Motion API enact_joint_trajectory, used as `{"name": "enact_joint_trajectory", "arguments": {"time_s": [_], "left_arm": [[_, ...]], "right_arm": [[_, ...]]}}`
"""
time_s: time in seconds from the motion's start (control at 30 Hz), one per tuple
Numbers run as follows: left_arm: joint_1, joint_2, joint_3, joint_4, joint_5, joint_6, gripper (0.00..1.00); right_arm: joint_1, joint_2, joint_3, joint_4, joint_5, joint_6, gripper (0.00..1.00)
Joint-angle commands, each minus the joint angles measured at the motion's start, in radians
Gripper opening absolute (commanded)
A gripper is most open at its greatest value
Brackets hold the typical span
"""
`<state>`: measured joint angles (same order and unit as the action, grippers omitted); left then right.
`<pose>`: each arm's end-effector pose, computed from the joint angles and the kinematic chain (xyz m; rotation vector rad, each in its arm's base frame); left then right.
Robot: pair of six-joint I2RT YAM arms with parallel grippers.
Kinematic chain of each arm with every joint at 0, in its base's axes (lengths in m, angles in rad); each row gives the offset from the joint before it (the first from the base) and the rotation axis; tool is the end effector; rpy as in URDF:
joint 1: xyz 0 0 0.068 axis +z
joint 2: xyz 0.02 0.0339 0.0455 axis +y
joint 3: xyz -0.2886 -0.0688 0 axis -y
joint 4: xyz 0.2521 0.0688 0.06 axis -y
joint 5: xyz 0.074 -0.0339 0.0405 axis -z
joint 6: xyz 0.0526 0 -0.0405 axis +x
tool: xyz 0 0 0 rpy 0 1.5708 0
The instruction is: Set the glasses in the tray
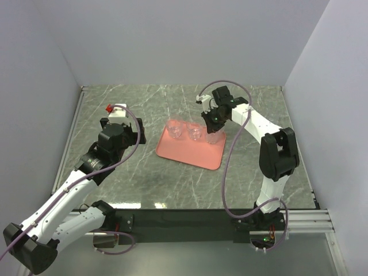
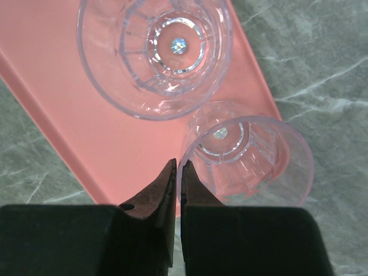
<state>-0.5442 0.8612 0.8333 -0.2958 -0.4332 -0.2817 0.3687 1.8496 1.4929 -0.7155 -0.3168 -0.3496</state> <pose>0.1834 -0.0852 0.3467 -0.0480 1.8661 -0.1606 0.3820 0.1652 0.2503 -1.0191 2.4118 0.4242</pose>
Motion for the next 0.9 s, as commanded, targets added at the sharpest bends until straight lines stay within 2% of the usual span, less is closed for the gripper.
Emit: {"name": "enact_joint_trajectory", "arguments": {"time_s": [0.0,0.07,0.17,0.27,0.4,0.6,0.87], "left_arm": [[0.004,0.001,-0.005,0.043,0.008,0.016,0.98],[0.003,0.002,-0.007,0.043,0.008,0.016,0.98],[0.004,0.002,-0.007,0.044,0.01,0.016,0.98],[0.004,0.004,-0.005,0.044,0.01,0.018,0.98],[0.003,0.004,-0.007,0.046,0.008,0.018,0.98],[0.004,0.004,-0.011,0.049,0.005,0.016,0.99],[0.004,0.01,-0.022,0.06,0.022,0.024,0.99]], "right_arm": [[0.01,0.006,0.07,-0.007,0.053,0.003,0.0],[0.018,0.016,0.073,-0.007,0.064,0.0,0.01],[0.032,0.025,0.078,-0.013,0.067,-0.009,0.09],[0.042,0.019,0.075,-0.019,0.076,-0.02,0.22],[0.045,-0.016,0.072,-0.015,0.088,-0.02,0.31],[0.042,-0.09,0.049,-0.009,0.105,-0.025,0.38],[0.016,-0.268,-0.051,-0.001,0.065,-0.054,0.41]]}}
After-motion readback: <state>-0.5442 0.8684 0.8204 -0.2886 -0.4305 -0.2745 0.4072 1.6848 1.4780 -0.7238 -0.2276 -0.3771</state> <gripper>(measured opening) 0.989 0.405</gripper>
